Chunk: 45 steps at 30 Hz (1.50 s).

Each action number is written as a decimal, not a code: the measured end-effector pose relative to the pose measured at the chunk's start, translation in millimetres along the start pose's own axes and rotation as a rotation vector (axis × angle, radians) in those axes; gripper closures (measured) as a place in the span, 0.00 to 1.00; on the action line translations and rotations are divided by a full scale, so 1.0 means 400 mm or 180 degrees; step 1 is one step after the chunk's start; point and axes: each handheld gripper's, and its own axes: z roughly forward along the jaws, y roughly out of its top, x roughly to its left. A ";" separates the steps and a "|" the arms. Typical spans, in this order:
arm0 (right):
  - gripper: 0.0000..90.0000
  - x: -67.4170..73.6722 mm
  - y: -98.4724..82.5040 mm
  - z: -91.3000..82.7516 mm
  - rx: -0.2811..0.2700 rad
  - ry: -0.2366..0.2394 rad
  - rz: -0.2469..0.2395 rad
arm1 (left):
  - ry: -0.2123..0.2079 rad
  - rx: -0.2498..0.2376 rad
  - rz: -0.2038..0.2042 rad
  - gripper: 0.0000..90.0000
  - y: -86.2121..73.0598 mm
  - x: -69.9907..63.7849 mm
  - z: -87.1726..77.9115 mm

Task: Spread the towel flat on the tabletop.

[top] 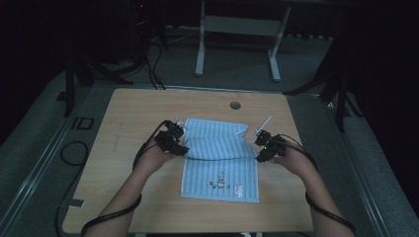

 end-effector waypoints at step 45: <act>0.66 0.046 0.025 0.125 0.0357 0.0167 -0.0447 | -0.0407 0.0233 0.0586 0.49 -0.030 -0.113 0.142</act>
